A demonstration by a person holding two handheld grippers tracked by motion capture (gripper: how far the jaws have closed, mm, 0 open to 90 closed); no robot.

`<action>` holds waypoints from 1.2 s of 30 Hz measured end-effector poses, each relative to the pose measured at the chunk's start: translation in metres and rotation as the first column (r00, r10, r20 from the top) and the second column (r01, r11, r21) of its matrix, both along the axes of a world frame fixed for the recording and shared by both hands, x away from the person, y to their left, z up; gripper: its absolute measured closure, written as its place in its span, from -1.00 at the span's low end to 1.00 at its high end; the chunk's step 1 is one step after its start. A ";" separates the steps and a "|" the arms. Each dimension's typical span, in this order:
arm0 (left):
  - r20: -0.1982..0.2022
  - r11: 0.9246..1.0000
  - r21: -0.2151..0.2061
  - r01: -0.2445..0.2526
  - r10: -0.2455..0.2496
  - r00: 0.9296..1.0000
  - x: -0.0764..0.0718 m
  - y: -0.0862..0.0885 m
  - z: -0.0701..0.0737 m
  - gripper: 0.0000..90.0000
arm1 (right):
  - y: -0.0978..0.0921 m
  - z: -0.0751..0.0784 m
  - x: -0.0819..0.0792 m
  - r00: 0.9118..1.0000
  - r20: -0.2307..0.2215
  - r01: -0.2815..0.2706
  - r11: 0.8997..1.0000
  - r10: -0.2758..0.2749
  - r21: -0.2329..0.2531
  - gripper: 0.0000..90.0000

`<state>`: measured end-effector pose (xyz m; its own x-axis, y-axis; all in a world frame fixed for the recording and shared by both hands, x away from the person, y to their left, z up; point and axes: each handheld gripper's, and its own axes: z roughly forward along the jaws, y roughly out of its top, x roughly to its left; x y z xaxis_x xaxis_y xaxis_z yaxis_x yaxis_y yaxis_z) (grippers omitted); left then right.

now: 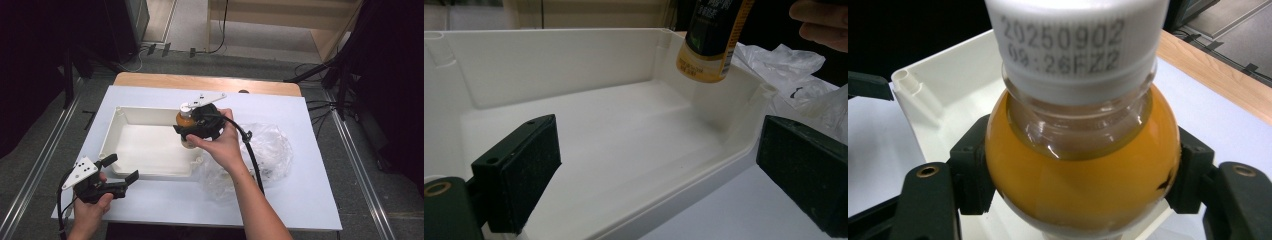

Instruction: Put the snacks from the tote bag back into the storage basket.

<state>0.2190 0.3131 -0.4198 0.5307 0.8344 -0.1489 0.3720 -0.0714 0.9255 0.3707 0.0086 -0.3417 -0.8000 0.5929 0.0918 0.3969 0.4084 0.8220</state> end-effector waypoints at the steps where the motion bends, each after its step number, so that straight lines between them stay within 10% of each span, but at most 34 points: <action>1: -0.001 1.000 0.001 -0.001 0.001 1.000 0.000 0.000 0.000 -0.91 | -0.001 -0.001 0.000 1.000 0.003 -0.004 1.000 0.004 0.000 -0.32; 36: -0.002 1.000 0.007 -0.003 0.003 1.000 0.001 0.001 0.000 -0.91 | -0.005 -0.053 0.002 0.999 -0.041 0.007 0.998 -0.009 -0.060 -0.32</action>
<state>0.2198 0.3138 -0.4201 0.5276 0.8372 -0.1437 0.3741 -0.0771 0.9242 0.3730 0.0039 -0.3950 -0.7914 0.6048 0.0889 0.4334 0.4526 0.7793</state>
